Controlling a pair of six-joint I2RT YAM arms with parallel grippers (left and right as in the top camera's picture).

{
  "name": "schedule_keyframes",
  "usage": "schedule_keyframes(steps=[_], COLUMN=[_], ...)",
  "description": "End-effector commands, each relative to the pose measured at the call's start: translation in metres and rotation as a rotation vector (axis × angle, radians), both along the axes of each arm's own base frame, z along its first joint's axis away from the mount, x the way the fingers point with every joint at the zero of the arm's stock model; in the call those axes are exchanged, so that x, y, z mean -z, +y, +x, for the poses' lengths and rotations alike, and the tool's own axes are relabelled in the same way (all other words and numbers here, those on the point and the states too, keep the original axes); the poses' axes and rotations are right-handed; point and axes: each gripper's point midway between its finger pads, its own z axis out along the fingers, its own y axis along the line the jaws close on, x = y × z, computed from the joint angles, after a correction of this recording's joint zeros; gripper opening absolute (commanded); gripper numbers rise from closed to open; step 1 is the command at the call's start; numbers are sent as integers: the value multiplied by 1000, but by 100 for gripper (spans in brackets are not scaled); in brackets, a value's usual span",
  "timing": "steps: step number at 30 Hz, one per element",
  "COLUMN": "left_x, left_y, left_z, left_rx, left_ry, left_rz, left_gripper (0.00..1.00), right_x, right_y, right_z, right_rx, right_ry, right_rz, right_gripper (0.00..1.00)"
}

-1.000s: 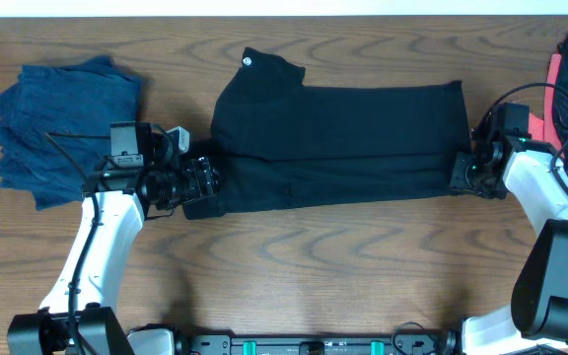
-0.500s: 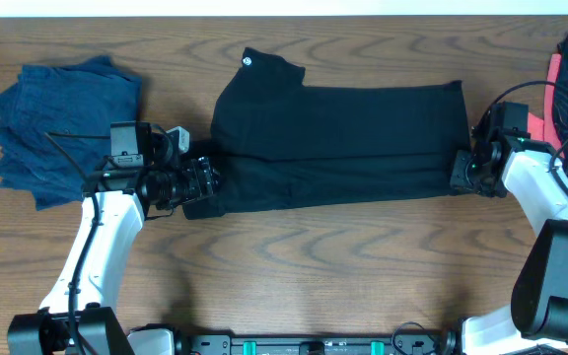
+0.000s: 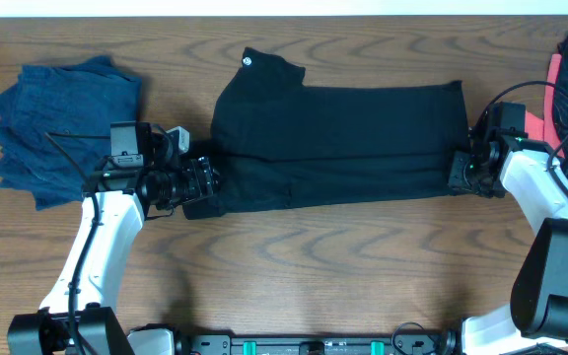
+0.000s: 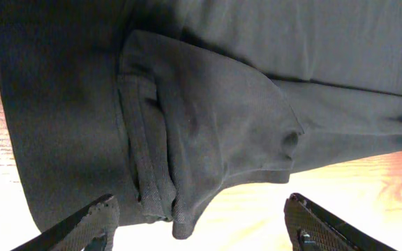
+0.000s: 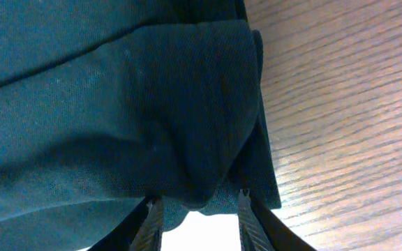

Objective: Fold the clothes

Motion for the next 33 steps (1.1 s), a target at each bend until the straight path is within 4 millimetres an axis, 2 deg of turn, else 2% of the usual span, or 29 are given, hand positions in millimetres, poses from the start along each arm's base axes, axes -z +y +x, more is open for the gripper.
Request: schedule_keyframes(steps=[1,18,25,33], left_x=[-1,-1,-1,-1], left_y=[2,2,2,2], left_z=[1,1,1,1], left_rx=[5,5,5,5], left_ry=[-9,-9,-9,-9], left_rz=[16,16,16,16], left_gripper=[78,77,78,78], right_x=[4,4,4,5], right_y=[5,10,11,11], right_z=[0,3,3,3], right_rx=[-38,-56,-57,-57], right_ry=[12,-1,0,0], right_rz=[5,16,16,16], right_gripper=[33,33,27,27])
